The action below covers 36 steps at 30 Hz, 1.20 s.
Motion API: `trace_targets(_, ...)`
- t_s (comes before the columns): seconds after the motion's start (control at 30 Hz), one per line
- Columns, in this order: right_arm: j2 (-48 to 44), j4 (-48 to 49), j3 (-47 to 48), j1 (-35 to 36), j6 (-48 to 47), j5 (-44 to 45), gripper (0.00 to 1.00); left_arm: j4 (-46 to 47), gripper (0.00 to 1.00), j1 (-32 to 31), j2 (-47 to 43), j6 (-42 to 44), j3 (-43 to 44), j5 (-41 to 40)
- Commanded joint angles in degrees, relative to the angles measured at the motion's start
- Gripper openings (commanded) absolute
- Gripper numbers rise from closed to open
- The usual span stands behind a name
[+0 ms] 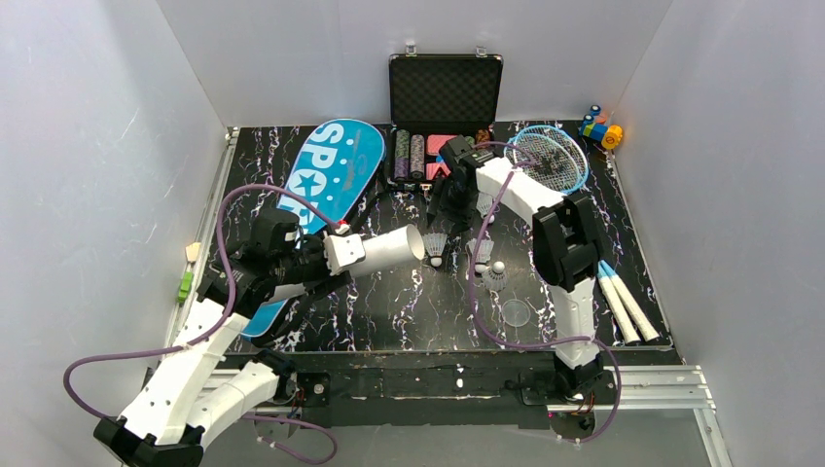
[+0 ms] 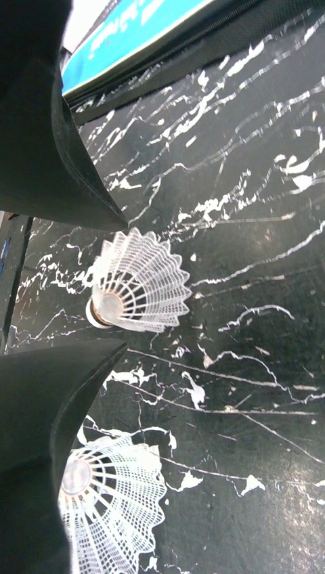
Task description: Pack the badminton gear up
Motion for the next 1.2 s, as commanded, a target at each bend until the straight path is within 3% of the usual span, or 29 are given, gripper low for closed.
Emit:
trace_targets(0.0, 1.85, -1.18, 0.86, 0.0, 0.84, 1.55, 0.66, 1.79, 0.2, 0.17, -1.4, -0.32, -0.16, 0.0)
trace_targets(0.13, 2.14, -0.52, -0.04, 0.0, 1.51, 2.32, 0.61, 0.14, 0.23, 0.18, -2.14, 2.17, -0.85, 1.26)
trace_targets(0.3, 1.18, 1.58, -2.33, 0.0, 2.23, 1.0, 0.46, 0.26, 0.23, 0.18, -3.76, 4.23, -3.63, 0.85)
trace_targets(0.53, -0.91, 3.86, -6.89, 0.0, 2.12, -1.06, 0.33, 1.88, 0.23, 0.18, -4.75, 5.73, -5.42, 0.19)
trace_targets(0.77, -5.44, 4.53, -9.4, -0.07, 1.51, -1.8, 0.01, 2.49, 0.23, 0.18, -4.15, 5.14, -4.53, 0.75)
trace_targets(0.97, -12.78, 6.14, -12.36, 0.39, 1.7, -3.62, 0.01, 1.82, 0.23, 0.18, -4.42, 5.05, -3.98, 0.26)
trace_targets(1.17, -28.21, 7.14, -14.64, 2.66, 0.13, 0.61, 0.01, 3.49, 0.22, 0.18, -4.34, -2.69, -5.28, 2.82)
